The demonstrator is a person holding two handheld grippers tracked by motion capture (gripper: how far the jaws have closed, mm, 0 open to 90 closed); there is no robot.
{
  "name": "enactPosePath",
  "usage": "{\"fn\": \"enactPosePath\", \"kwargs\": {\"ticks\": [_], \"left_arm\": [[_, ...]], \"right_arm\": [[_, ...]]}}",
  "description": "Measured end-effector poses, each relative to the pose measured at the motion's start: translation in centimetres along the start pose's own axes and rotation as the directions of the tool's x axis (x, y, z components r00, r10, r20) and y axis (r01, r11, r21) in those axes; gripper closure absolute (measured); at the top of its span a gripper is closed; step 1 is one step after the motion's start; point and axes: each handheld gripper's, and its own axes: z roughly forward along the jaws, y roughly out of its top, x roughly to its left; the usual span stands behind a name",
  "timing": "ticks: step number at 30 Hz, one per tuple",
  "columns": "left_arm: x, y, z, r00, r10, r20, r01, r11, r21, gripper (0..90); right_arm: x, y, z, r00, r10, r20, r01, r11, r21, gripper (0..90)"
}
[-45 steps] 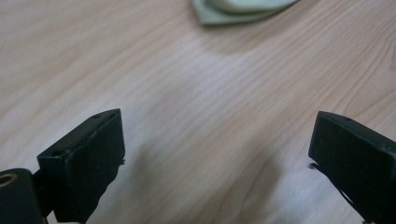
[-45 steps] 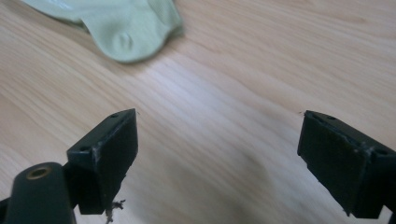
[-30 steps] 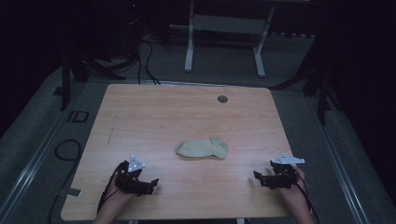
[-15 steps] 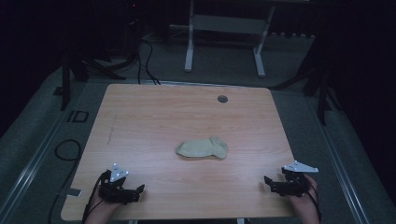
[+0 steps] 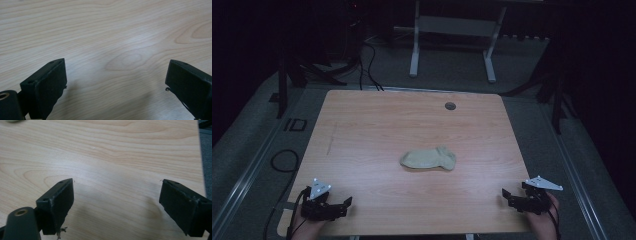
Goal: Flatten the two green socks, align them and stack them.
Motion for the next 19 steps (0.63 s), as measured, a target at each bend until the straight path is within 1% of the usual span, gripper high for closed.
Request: {"fn": "enactPosePath", "kwargs": {"ticks": [1,2,3,4,5,6,9,10,11,16,19], "left_arm": [[0.30,-0.06,-0.24,0.9998,-0.014,-0.011,0.014,0.9998,-0.017,3.7],[0.30,-0.06,-0.24,0.9998,-0.014,-0.011,0.014,0.9998,-0.017,3.7],[0.63,-0.19,-0.36,0.9993,-0.025,-0.027,0.025,0.9995,-0.022,3.7],[0.76,-0.29,-0.40,0.9987,-0.027,-0.043,0.026,0.9993,-0.025,3.7],[0.76,-0.29,-0.40,0.9987,-0.027,-0.043,0.026,0.9993,-0.025,3.7],[0.89,-0.44,-0.51,0.9973,-0.028,-0.068,0.026,0.9992,-0.031,3.7],[0.95,-0.51,-0.62,0.9968,-0.030,-0.074,0.028,0.9990,-0.036,3.7],[0.94,-0.55,-0.62,0.9962,-0.036,-0.079,0.032,0.9987,-0.040,3.7],[0.93,-0.63,-0.51,0.9956,-0.037,-0.086,0.033,0.9985,-0.044,3.7],[0.89,-0.84,-0.52,0.9952,-0.035,-0.091,0.031,0.9985,-0.046,3.7],[0.95,-0.90,-0.58,0.9953,-0.043,-0.088,0.038,0.9979,-0.053,3.7]], "right_arm": [[-0.21,-0.10,-0.01,0.9999,0.003,0.013,-0.003,1.000,0.001,12.3],[-0.31,-0.18,0.04,0.9999,0.005,0.013,-0.005,1.000,0.002,12.3],[-0.35,-0.25,0.07,0.9999,0.011,0.009,-0.011,1.000,-0.001,12.3],[-0.37,-0.32,0.10,0.9999,0.009,0.008,-0.009,1.000,-0.004,12.3],[-0.37,-0.32,0.10,0.9999,0.009,0.008,-0.009,1.000,-0.004,12.3],[-0.36,-0.37,0.09,0.9998,0.004,0.020,-0.004,1.000,-0.015,12.3],[-0.42,-0.35,-0.02,0.9995,0.002,0.031,-0.001,0.999,-0.041,12.3],[-0.42,-0.35,-0.02,0.9995,0.002,0.031,-0.001,0.999,-0.041,12.3],[-0.50,-0.41,-0.05,0.9990,-0.004,0.045,0.006,0.999,-0.052,12.3],[-0.73,-0.45,0.00,0.9987,0.003,0.051,0.000,0.999,-0.054,12.3],[-0.75,-0.43,0.03,0.9983,-0.001,0.058,0.004,0.998,-0.058,12.3]]}}
